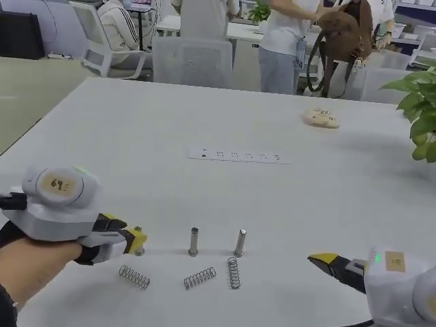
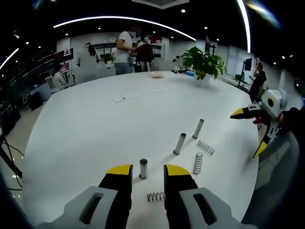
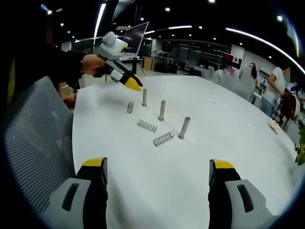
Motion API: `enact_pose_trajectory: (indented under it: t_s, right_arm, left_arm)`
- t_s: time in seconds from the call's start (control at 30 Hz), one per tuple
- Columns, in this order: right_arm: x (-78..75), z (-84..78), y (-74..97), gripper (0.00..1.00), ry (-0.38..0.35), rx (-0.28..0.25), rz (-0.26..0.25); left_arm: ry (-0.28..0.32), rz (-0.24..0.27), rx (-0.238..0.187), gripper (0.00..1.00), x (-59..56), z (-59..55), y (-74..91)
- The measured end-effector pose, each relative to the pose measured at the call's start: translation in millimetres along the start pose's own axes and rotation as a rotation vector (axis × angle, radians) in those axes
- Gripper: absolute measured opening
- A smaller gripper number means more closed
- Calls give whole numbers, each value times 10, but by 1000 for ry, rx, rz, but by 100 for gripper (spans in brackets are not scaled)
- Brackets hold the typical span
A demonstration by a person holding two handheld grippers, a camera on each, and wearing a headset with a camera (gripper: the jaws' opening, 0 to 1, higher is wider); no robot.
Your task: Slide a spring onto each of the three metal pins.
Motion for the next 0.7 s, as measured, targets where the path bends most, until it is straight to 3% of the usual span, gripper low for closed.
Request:
enact_pose_trajectory:
  t_s: [0.37, 0.7]
  right_arm:
    - [5, 2, 7, 87, 2, -3, 0]
    - [17, -9, 1, 87, 1, 0, 5]
  left_arm:
    - [-6, -21, 5, 22, -64, -114, 88]
    - [-14, -69, 47, 23, -82, -334, 103]
Point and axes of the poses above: the centre of the closed fingertips' face, and the gripper's own axes: y roughly backward along the fingers, x roughly to its left, z roughly out of its top, the point moved 7 cm from there along y, roughly backward along the fingers, and after that the axes turned 3 degrees about -z, right-handed, at the moved point
